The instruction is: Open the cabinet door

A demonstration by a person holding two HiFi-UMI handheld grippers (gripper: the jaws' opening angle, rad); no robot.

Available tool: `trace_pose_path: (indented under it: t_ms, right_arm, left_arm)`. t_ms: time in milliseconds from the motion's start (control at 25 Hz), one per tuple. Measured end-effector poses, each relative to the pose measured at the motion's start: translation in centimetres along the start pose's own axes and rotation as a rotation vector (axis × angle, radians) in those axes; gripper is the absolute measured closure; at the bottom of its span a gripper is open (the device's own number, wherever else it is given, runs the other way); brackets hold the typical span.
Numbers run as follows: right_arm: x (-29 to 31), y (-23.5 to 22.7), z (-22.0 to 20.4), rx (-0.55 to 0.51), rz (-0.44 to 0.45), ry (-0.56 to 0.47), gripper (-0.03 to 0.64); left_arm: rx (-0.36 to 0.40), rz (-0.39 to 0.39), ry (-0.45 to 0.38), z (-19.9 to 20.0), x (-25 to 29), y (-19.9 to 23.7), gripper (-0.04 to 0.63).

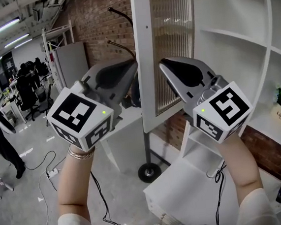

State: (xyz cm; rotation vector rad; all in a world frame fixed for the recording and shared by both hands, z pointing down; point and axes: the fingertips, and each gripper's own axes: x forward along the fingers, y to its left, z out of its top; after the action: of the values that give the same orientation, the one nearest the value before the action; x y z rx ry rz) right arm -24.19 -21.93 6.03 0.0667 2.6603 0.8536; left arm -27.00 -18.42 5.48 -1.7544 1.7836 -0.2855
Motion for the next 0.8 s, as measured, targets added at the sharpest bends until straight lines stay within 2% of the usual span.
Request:
trace_pose_path:
  t_ms: [240,480,600,800]
  right_arm:
    - [-3.1,0.1,-3.1,0.061,-0.027,0.042,0.588]
    - [-7.9,-0.8,-7.5,0.053,-0.125,0.123,0.588]
    - [-10.1,-0.1,-9.6,0.059,-0.143,0.179,0.588]
    - [-13.4,1.3,-11.4,0.030,-0.173,0.215,0.588]
  left_arm:
    - [-0.056,-0.112,0.026,-2.0,-0.3,-5.5,0.580]
    - [-0.077,-0.251,0.000,-4.2,1.7,-13.0,0.580]
    - [-0.090,-0.326,0.010,-5.1,2.3,-16.5,0.580]
    - [-0.121,-0.384,0.038,-7.5,3.4,-20.4,0.580]
